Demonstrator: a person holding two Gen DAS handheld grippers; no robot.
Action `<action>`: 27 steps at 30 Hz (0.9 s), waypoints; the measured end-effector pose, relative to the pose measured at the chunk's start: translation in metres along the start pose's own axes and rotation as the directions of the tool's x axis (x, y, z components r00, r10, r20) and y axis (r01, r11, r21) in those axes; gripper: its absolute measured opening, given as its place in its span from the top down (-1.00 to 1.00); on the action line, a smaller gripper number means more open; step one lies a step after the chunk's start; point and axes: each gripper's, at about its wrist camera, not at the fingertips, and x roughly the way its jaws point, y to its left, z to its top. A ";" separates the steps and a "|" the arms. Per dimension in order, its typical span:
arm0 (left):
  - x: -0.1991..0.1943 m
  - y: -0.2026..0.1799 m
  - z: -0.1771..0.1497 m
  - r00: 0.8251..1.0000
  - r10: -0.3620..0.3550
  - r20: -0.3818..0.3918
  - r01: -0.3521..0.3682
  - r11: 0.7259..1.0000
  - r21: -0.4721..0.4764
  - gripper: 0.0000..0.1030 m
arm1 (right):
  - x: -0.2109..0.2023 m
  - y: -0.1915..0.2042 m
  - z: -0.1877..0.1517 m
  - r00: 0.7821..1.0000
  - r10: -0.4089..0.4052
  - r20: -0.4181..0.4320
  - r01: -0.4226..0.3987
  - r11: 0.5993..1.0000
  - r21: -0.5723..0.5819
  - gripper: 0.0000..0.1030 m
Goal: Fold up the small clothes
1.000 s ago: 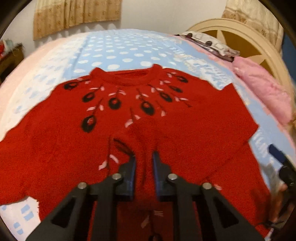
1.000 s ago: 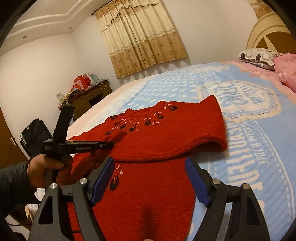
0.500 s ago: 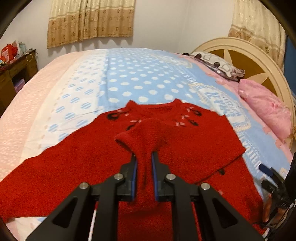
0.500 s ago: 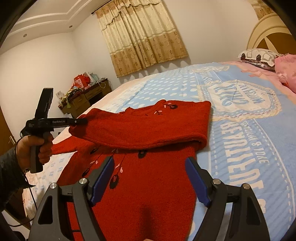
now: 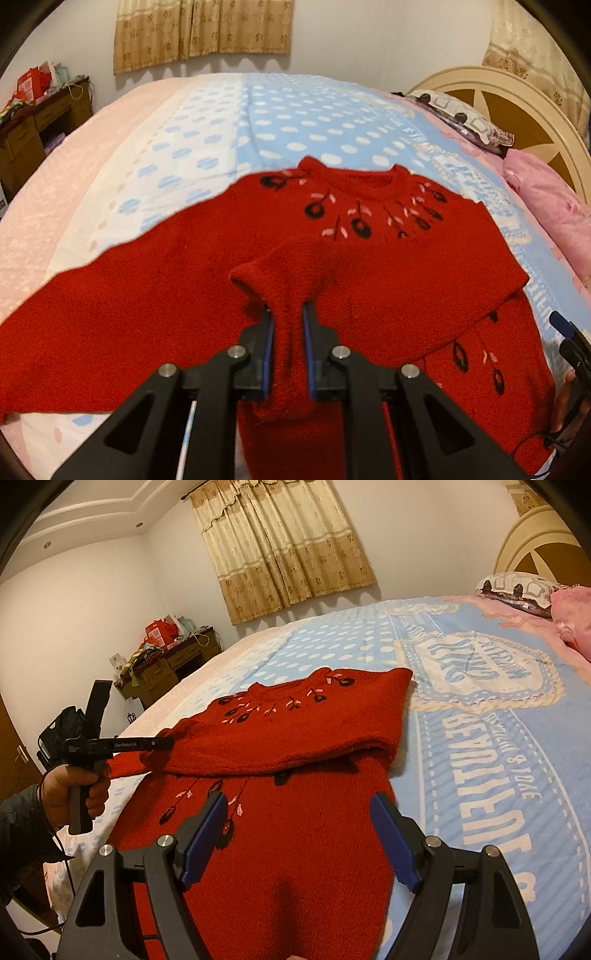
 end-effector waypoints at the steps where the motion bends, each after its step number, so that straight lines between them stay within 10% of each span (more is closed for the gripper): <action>1: 0.004 0.000 -0.002 1.000 0.003 -0.019 -0.003 1.000 -0.007 0.62 | 0.001 0.000 0.000 1.000 -0.002 -0.007 0.002 1.000 0.000 -0.55; 27: -0.029 0.018 -0.008 0.980 0.171 0.099 -0.168 0.985 -0.036 -0.22 | 0.001 0.027 0.038 1.000 -0.017 -0.025 0.013 0.991 -0.133 -0.55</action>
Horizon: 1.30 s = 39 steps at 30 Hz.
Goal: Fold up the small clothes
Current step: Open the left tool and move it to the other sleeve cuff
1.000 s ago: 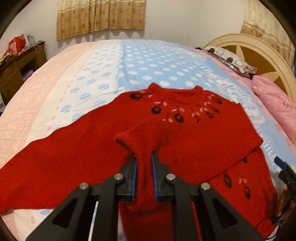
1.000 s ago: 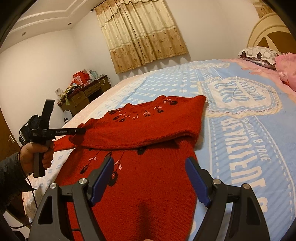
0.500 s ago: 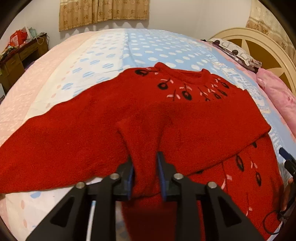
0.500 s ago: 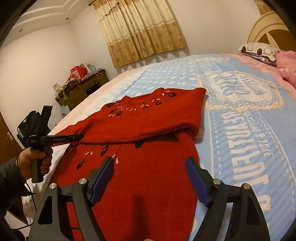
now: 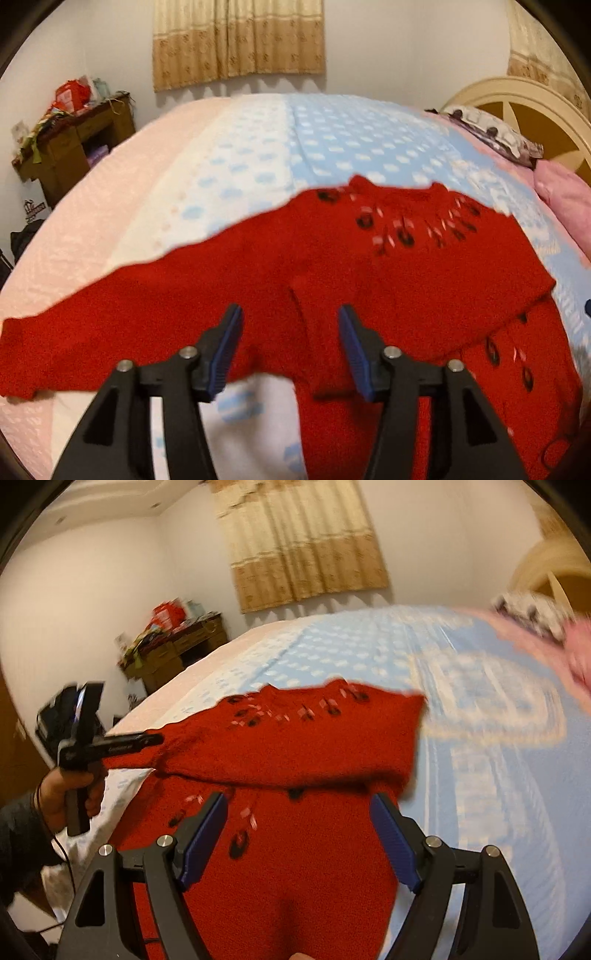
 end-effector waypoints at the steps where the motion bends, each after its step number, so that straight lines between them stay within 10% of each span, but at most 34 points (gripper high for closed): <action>1: 0.004 -0.001 0.003 1.000 0.006 -0.011 -0.006 1.000 0.005 -0.24 | 0.003 0.004 0.010 1.000 -0.004 0.005 0.005 1.000 -0.026 -0.55; 8: 0.037 -0.007 -0.014 0.993 0.056 -0.103 -0.054 0.998 0.026 -0.24 | 0.080 -0.015 0.048 0.990 -0.012 -0.143 0.013 1.000 0.005 -0.55; 12: 0.028 -0.012 -0.030 0.994 0.058 -0.088 -0.053 0.997 0.065 -0.25 | 0.115 -0.038 0.020 0.935 -0.045 -0.352 0.065 0.997 0.044 -0.55; 19: 0.015 -0.009 -0.040 0.998 0.033 -0.052 -0.030 0.998 0.054 -0.34 | 0.101 -0.027 0.018 0.922 -0.119 -0.370 0.115 0.993 -0.034 -0.55; 25: 0.011 -0.007 -0.042 0.996 0.072 -0.047 -0.070 0.996 0.051 -0.67 | 0.100 0.016 0.039 0.959 -0.037 -0.281 0.022 0.998 -0.054 -0.55; 31: 0.005 -0.006 -0.055 0.996 0.066 -0.062 -0.062 0.996 0.069 -0.71 | 0.130 0.033 0.013 0.920 -0.124 -0.371 0.092 0.990 -0.103 -0.55; 39: -0.006 0.008 -0.057 0.998 0.058 -0.032 -0.057 0.998 0.020 -0.72 | 0.141 0.107 0.049 0.962 0.056 -0.268 -0.091 0.989 -0.120 -0.55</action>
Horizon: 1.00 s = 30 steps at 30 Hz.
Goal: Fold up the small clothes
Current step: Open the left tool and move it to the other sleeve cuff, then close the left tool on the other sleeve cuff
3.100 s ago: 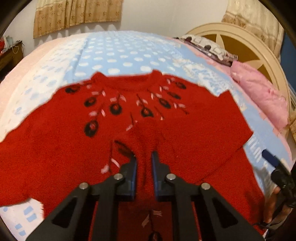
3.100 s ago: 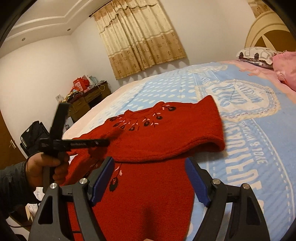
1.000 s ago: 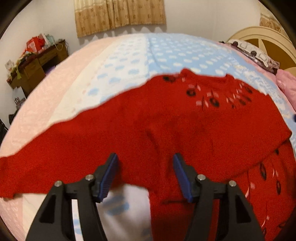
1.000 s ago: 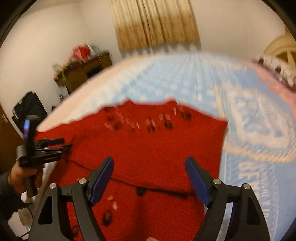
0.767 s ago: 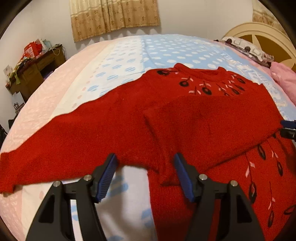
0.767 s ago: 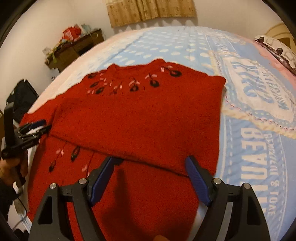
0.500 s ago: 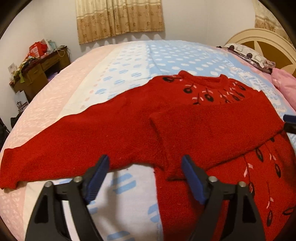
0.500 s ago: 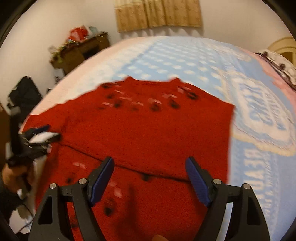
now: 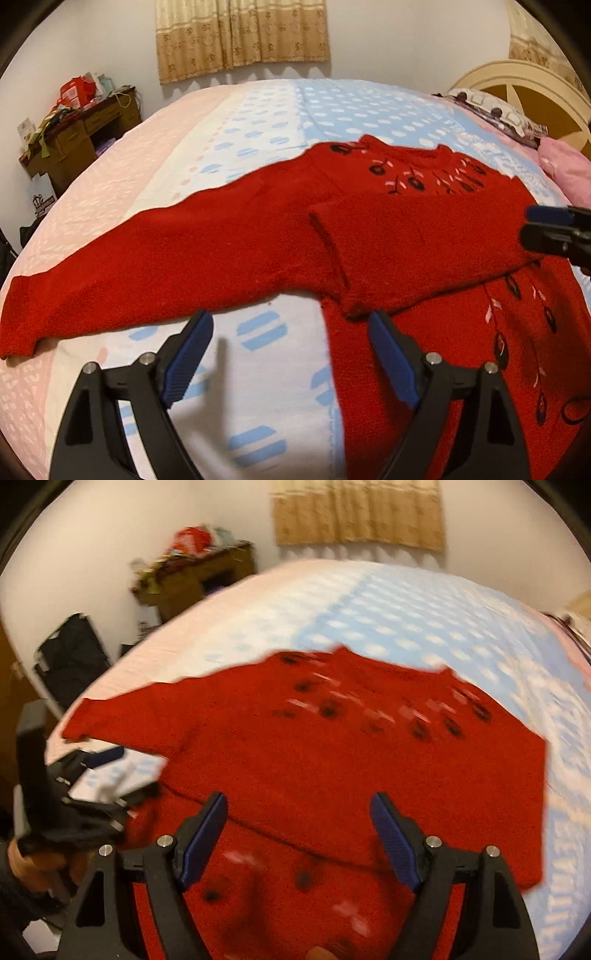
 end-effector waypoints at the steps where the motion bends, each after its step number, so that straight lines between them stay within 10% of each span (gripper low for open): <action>1: -0.001 0.002 0.000 1.000 0.003 -0.001 -0.003 1.000 -0.001 -0.72 | 0.007 0.012 0.001 1.000 0.020 0.001 -0.020 1.000 -0.009 -0.55; 7: -0.015 0.032 -0.006 0.999 0.030 0.015 -0.029 0.999 -0.036 -0.72 | 0.059 0.045 -0.017 0.991 0.073 -0.109 -0.079 0.996 -0.050 -0.56; 15: -0.033 0.107 -0.014 0.988 0.153 0.026 -0.150 0.985 -0.089 -0.72 | 0.030 0.064 -0.017 1.000 0.029 0.002 -0.029 0.990 -0.138 -0.56; 30: -0.038 0.267 -0.039 0.911 0.408 -0.063 -0.398 0.828 -0.396 -0.72 | 0.059 0.092 -0.040 0.998 -0.061 -0.013 0.057 0.972 -0.228 -0.56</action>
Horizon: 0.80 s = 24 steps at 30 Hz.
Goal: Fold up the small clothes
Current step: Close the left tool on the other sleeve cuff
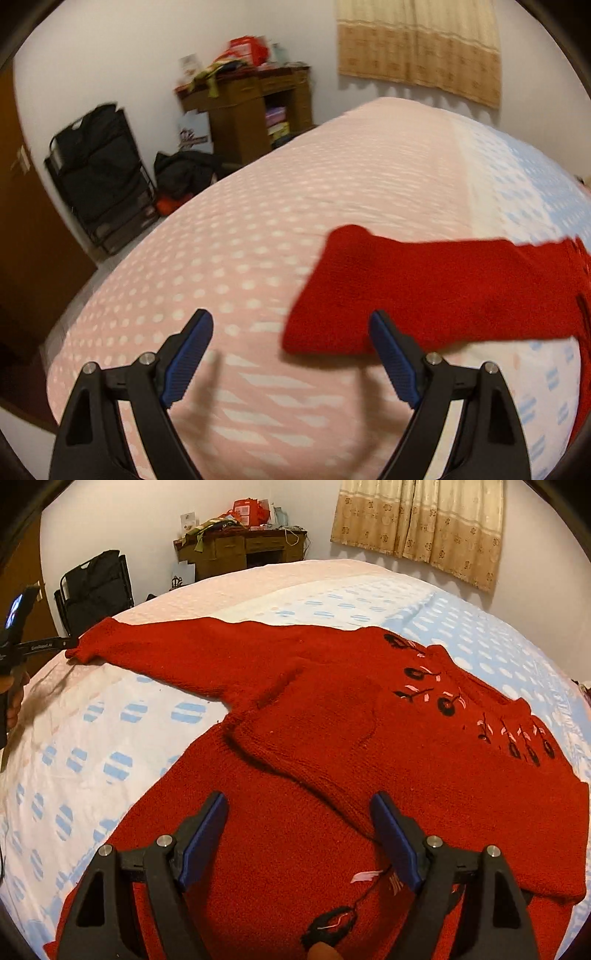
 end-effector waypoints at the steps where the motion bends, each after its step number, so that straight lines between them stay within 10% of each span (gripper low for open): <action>1: 0.004 0.002 0.001 1.000 -0.005 -0.003 0.005 1.000 -0.024 -0.72 | -0.001 -0.002 -0.002 1.000 -0.001 0.001 0.001 1.000 0.000 -0.56; 13: 0.007 -0.004 -0.004 0.977 -0.183 -0.111 0.155 0.963 -0.222 -0.72 | -0.003 0.005 -0.009 0.999 -0.034 0.018 0.034 0.999 -0.015 -0.58; 21: 0.007 0.000 -0.012 0.906 -0.413 -0.089 0.345 0.845 -0.407 -0.71 | -0.006 0.007 -0.010 0.999 -0.047 0.023 0.048 0.999 -0.020 -0.59; 24: 0.021 0.006 -0.009 0.907 -0.417 -0.058 0.345 0.816 -0.463 -0.69 | -0.008 0.008 -0.011 0.998 -0.055 0.027 0.056 0.998 -0.020 -0.60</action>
